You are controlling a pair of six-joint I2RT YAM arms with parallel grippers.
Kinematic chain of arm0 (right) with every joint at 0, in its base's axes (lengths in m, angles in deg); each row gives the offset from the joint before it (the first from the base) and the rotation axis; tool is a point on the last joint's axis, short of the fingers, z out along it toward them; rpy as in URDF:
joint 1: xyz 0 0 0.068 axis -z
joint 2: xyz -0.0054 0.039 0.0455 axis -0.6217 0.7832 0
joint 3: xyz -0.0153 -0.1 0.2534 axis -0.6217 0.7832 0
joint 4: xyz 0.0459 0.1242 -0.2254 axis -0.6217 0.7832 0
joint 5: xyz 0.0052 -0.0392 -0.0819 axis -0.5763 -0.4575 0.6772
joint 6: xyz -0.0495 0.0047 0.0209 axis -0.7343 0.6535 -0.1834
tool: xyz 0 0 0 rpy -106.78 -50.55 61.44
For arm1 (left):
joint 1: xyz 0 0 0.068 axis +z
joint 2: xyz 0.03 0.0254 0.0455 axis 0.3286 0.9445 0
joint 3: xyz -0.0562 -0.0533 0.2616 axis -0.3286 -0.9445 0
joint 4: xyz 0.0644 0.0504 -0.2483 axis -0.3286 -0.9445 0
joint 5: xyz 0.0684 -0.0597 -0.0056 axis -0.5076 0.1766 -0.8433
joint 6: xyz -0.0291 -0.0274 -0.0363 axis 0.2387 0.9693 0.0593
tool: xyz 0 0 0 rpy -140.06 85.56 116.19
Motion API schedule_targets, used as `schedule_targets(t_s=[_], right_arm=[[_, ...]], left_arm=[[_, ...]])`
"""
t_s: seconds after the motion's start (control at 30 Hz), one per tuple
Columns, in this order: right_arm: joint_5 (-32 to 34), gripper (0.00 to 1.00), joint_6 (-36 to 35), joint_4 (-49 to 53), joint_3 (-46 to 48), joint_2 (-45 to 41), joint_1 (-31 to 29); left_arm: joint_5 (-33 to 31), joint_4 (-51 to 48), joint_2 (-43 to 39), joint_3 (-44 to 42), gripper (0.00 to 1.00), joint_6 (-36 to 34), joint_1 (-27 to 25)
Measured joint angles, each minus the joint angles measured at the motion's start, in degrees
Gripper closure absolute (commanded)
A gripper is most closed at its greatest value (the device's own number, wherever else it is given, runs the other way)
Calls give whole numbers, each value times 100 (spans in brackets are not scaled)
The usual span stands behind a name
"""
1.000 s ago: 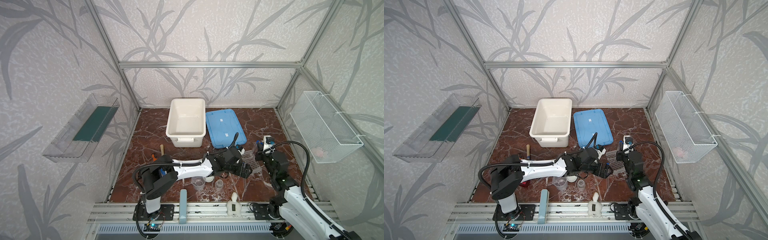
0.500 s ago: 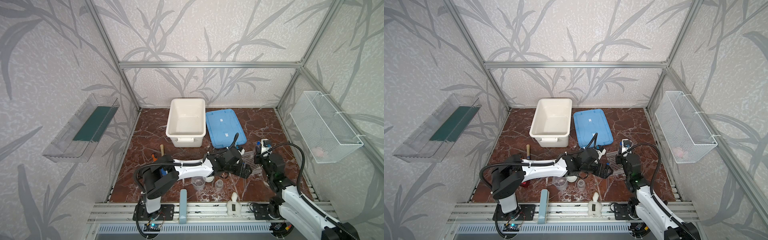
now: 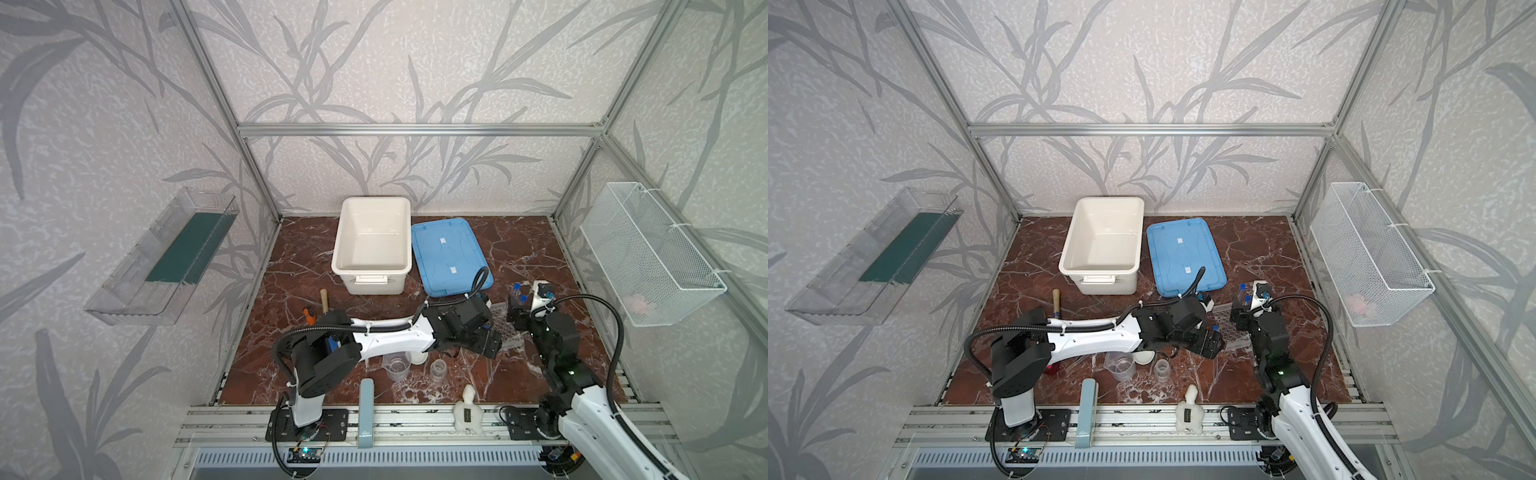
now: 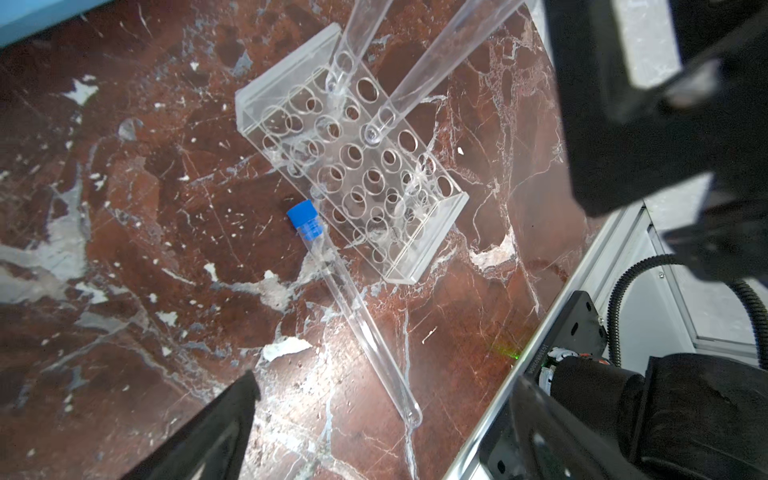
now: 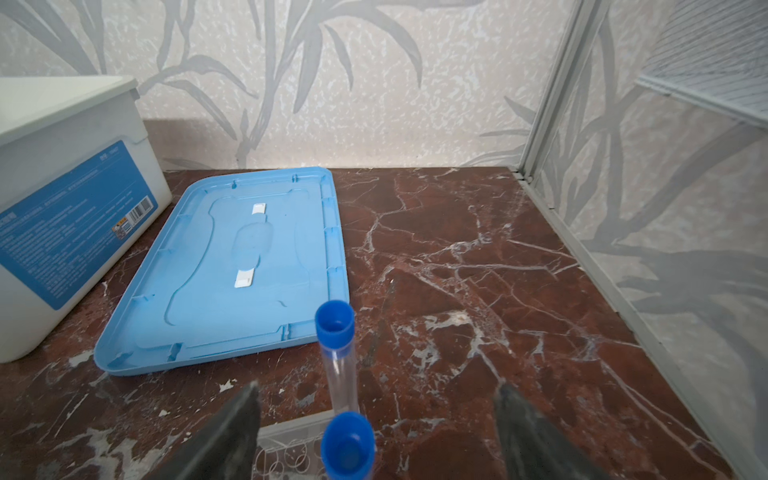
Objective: Organize the chemistry lab equipment
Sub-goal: 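Lower the tube into the clear rack with the right gripper while the left withdraws, then lower the left gripper onto the last blue-capped tube and close it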
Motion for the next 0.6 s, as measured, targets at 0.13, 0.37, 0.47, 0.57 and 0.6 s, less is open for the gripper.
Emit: schedule_targets(t_s=[0.13, 0.37, 0.47, 0.57, 0.6], right_arm=[[243, 1, 474, 1069, -660, -439, 0], [1003, 1, 1261, 2750, -1598, -564, 44], [1058, 1, 1445, 3147, -1746, -549, 118], [1060, 1, 1552, 3401, -1766, -549, 153], [1051, 1, 1574, 3467, -1766, -557, 153]], left_arm=[[-133, -546, 345, 566, 7, -125, -149], [-282, -1325, 901, 1139, 16, -245, -308], [-286, -1606, 1143, 1453, 21, -260, -334], [-332, -1897, 1386, 1773, 28, -269, -343], [-365, -2017, 1473, 1884, 32, -262, -343]])
